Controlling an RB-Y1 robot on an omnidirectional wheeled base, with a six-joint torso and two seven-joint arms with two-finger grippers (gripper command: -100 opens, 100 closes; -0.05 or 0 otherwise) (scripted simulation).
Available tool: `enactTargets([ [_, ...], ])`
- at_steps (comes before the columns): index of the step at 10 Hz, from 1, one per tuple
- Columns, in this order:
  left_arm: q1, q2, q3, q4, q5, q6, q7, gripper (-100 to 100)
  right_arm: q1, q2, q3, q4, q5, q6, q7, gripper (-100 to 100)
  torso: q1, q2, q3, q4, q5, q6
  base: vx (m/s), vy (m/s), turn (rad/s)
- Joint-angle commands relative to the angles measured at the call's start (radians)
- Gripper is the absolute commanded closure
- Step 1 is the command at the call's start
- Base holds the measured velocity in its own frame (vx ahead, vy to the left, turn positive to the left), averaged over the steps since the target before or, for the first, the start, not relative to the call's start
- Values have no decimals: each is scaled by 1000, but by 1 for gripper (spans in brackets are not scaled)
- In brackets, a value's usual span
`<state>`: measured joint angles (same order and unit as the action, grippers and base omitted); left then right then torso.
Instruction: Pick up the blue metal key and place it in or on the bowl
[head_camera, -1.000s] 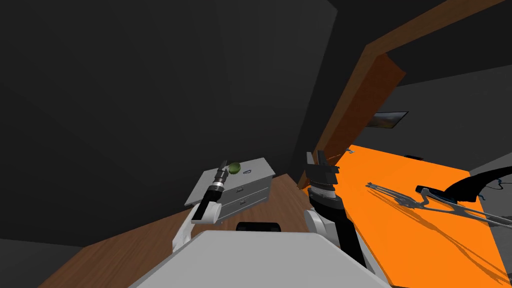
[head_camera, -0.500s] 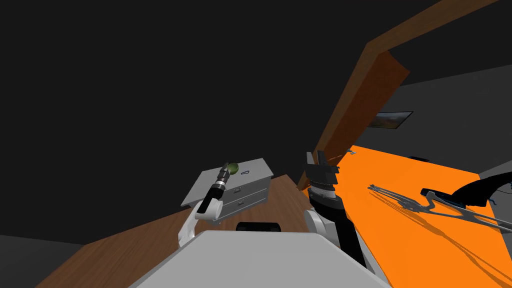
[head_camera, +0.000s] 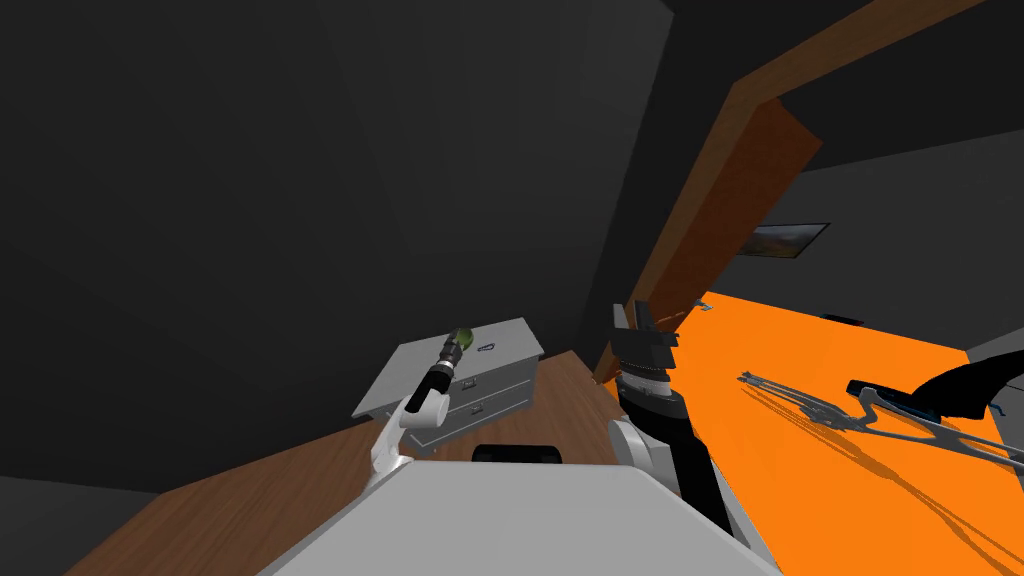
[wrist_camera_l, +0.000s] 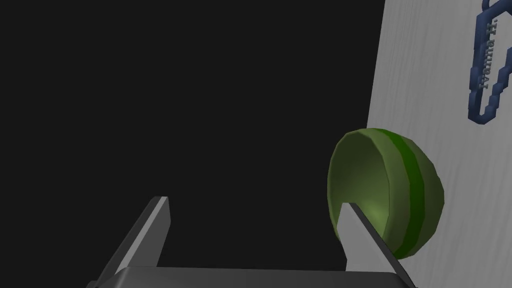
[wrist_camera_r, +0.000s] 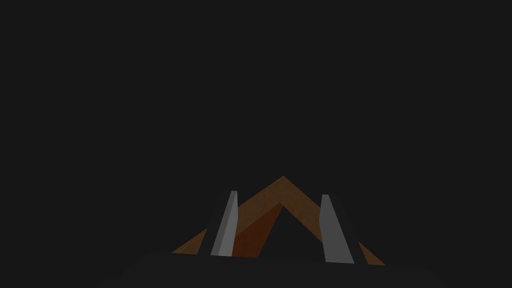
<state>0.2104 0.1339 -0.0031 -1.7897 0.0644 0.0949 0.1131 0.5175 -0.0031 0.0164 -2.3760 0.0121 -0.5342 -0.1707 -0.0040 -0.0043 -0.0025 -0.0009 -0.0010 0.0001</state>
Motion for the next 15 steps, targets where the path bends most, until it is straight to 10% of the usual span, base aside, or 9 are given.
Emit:
enactTargets([
  [1, -24, -4, 5, 32, 14, 46, 9, -100, 0, 0, 0, 0, 0, 0, 0, 0, 0, 0, 0, 0, 0, 0, 61, -49, -7],
  [15, -187, -22, 42, 360, 134, 293, 59, -100, 0, 0, 0, 0, 0, 0, 0, 0, 3, 0, 0, 0, 0, 0, 63, -30, -19],
])
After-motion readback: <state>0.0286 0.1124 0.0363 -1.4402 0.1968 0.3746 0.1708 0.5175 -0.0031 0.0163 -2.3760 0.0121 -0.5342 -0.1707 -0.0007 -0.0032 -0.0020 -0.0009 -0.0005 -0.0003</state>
